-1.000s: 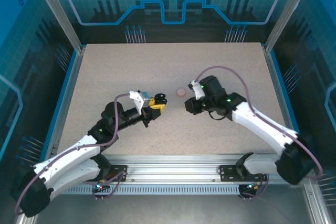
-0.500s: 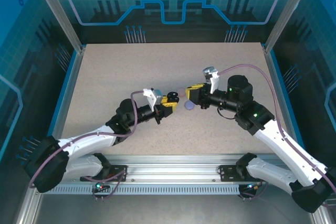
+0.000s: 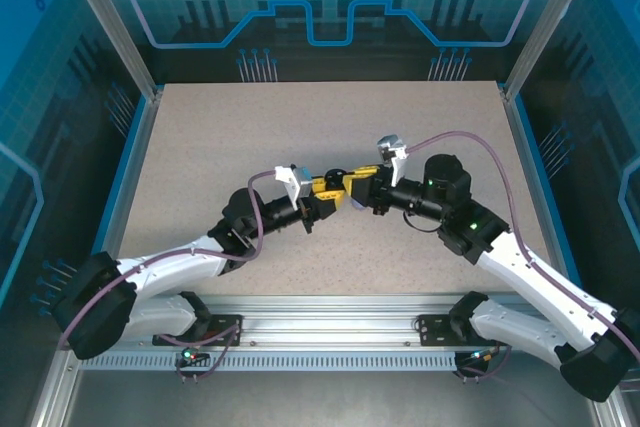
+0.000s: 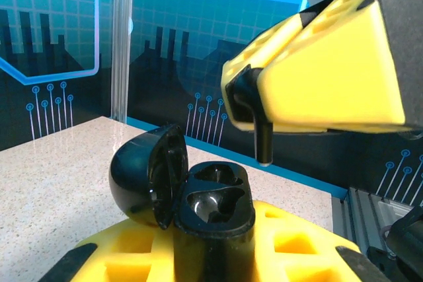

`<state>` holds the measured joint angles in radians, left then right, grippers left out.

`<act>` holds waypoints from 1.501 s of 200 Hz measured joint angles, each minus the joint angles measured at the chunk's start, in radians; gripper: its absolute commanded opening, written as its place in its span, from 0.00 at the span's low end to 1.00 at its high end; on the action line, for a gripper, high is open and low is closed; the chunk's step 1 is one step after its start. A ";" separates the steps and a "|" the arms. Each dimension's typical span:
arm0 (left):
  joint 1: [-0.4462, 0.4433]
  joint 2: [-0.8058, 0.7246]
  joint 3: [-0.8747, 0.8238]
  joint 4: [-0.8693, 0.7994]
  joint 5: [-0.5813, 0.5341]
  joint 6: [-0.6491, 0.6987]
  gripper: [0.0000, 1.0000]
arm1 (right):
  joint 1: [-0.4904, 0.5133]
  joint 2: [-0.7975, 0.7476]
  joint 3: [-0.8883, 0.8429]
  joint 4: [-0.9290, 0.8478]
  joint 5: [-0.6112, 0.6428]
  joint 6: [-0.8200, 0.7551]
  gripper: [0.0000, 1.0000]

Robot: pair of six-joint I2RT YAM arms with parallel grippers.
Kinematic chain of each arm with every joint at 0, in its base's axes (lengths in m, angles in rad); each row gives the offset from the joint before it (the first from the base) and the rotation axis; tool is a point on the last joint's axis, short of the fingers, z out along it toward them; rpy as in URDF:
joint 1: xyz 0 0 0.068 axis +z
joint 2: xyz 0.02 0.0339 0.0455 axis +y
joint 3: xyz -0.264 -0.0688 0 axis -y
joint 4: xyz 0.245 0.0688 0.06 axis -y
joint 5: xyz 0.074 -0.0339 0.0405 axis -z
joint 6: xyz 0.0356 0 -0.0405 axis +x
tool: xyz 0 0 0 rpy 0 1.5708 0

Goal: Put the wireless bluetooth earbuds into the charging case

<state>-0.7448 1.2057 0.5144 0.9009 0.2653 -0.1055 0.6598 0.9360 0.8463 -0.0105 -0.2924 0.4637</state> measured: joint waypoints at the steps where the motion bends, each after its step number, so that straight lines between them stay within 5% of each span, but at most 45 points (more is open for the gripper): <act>1: 0.000 0.000 0.000 0.001 0.000 0.000 0.00 | 0.000 0.000 0.000 0.001 0.000 0.000 0.22; 300: -0.025 0.000 0.018 -0.007 -0.011 0.000 0.00 | 0.036 0.006 -0.044 0.092 0.056 -0.015 0.23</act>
<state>-0.7700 1.2053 0.5323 0.8936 0.2543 -0.1059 0.6960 0.9421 0.8024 0.0811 -0.2359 0.4484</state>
